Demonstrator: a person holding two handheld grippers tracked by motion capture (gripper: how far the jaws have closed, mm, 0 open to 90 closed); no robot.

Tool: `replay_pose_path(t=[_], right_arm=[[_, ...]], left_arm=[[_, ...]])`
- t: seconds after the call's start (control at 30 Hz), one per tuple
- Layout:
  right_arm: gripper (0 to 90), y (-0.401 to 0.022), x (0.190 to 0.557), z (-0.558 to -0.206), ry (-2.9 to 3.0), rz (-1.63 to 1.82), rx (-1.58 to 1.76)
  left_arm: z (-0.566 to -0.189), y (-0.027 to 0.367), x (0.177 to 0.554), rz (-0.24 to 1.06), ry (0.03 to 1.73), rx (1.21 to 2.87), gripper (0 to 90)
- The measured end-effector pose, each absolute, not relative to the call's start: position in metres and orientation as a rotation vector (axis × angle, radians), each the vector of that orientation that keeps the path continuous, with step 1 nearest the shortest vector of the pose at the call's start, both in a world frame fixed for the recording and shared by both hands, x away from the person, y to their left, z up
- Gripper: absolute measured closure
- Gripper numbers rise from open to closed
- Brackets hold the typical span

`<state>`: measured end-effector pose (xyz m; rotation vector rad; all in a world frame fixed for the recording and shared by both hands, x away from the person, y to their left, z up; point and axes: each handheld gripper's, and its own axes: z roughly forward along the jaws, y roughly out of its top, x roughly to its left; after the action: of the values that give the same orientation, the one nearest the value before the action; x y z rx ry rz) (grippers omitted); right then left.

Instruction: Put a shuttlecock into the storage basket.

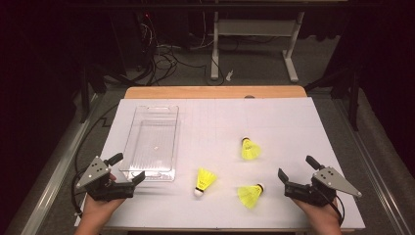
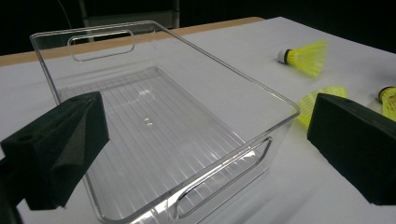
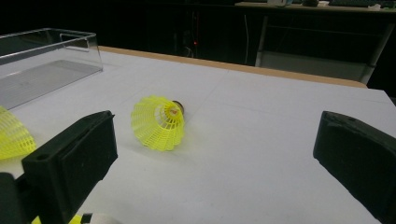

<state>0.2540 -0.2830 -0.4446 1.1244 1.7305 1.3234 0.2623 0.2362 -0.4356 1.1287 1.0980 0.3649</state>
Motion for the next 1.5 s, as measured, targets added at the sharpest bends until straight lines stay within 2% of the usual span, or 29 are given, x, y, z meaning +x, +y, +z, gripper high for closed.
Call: replay_pose_path(t=[0.93, 1.27, 1.5], right_arm=[[0.2, -0.282, 0.256, -0.444, 1.731, 1.326, 1.119], [0.2, -0.283, 0.257, -0.443, 1.728, 1.324, 1.118], [0.2, -0.285, 0.257, -0.443, 1.728, 1.326, 1.122]], left_arm=[[-0.434, 0.265, 0.268, 0.413, 1.158, 1.088, 0.2], [-0.435, 0.289, 0.268, 0.466, 1.213, 1.038, 0.2], [-0.436, 0.287, 0.264, 0.474, 1.204, 1.069, 0.1]])
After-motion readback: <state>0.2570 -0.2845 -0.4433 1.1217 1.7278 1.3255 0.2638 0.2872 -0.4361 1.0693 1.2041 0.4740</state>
